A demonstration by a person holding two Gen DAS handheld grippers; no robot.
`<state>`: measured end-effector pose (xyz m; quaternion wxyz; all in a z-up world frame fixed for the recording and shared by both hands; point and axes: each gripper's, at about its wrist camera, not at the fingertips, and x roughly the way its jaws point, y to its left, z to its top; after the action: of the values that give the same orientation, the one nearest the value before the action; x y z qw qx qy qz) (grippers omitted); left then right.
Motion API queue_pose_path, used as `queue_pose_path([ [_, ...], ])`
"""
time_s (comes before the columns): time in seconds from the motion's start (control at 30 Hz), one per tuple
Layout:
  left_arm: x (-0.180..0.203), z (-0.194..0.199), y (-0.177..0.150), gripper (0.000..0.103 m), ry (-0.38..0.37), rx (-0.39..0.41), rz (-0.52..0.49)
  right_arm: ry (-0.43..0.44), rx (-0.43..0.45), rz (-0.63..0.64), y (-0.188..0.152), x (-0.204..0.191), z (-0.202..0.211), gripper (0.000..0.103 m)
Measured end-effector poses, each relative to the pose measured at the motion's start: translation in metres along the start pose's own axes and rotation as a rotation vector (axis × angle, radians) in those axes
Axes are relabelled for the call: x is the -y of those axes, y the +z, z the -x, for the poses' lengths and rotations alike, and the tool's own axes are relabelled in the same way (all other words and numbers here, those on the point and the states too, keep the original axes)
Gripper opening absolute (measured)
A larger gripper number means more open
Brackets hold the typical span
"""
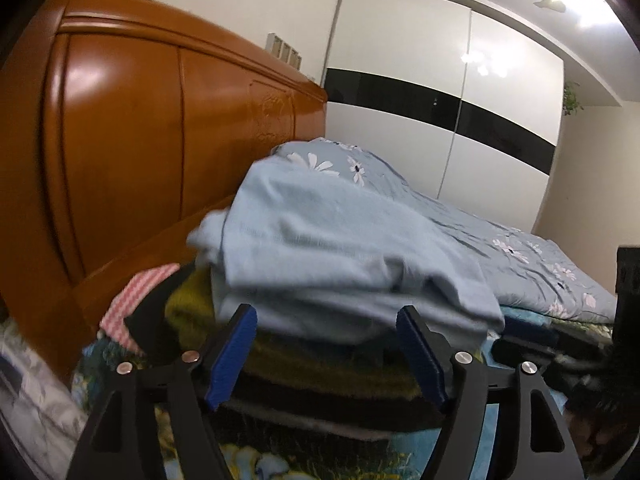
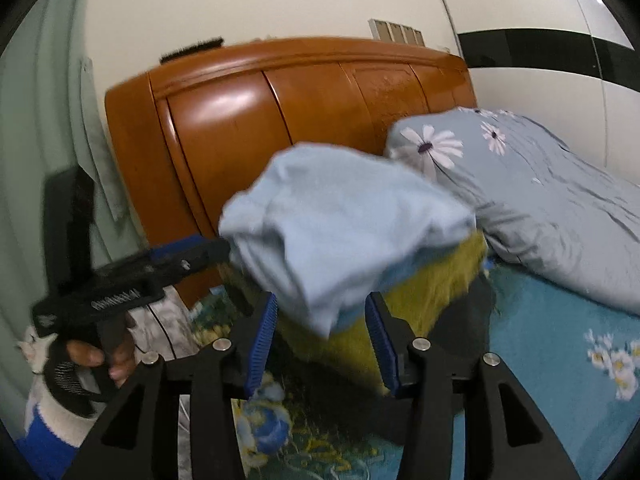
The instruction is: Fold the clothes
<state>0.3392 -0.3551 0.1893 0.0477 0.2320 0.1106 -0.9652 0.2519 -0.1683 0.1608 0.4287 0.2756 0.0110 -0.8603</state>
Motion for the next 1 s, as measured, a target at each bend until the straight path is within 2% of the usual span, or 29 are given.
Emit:
queue_pose_path([
  [0.2, -0.005, -0.005, -0.019, 0.079, 0.01, -0.065, -0.013, -0.067, -0.039, -0.023, -0.021, -0.01, -0.013, 0.049],
  [0.27, -0.006, -0.006, -0.024, 0.085, -0.007, -0.074, -0.012, -0.088, -0.046, -0.031, -0.025, -0.013, -0.016, 0.054],
  [0.37, -0.009, -0.006, -0.029, 0.1, -0.029, -0.069, -0.021, -0.121, -0.046, -0.03, -0.028, -0.018, -0.021, 0.06],
  [0.43, -0.007, -0.006, -0.032, 0.103, -0.021, -0.058, -0.059, -0.153, -0.049, -0.017, -0.03, -0.022, -0.024, 0.062],
  [0.6, -0.008, -0.015, -0.038, 0.103, -0.041, -0.053, -0.115, -0.216, -0.06, -0.021, -0.034, -0.025, -0.038, 0.064],
  [0.77, -0.023, -0.027, -0.049, 0.103, -0.097, -0.047, -0.054, -0.262, -0.07, -0.047, -0.039, -0.019, -0.047, 0.075],
  [0.9, -0.03, -0.039, -0.056, 0.103, -0.09, -0.053, -0.054, -0.297, -0.072, -0.047, -0.04, -0.017, -0.053, 0.077],
  [0.97, -0.032, -0.042, -0.058, 0.103, -0.092, -0.048, -0.059, -0.313, -0.073, -0.042, -0.04, -0.016, -0.056, 0.081],
  [1.0, -0.032, -0.044, -0.058, 0.103, -0.092, -0.048, -0.063, -0.318, -0.074, -0.04, -0.04, -0.016, -0.057, 0.088],
])
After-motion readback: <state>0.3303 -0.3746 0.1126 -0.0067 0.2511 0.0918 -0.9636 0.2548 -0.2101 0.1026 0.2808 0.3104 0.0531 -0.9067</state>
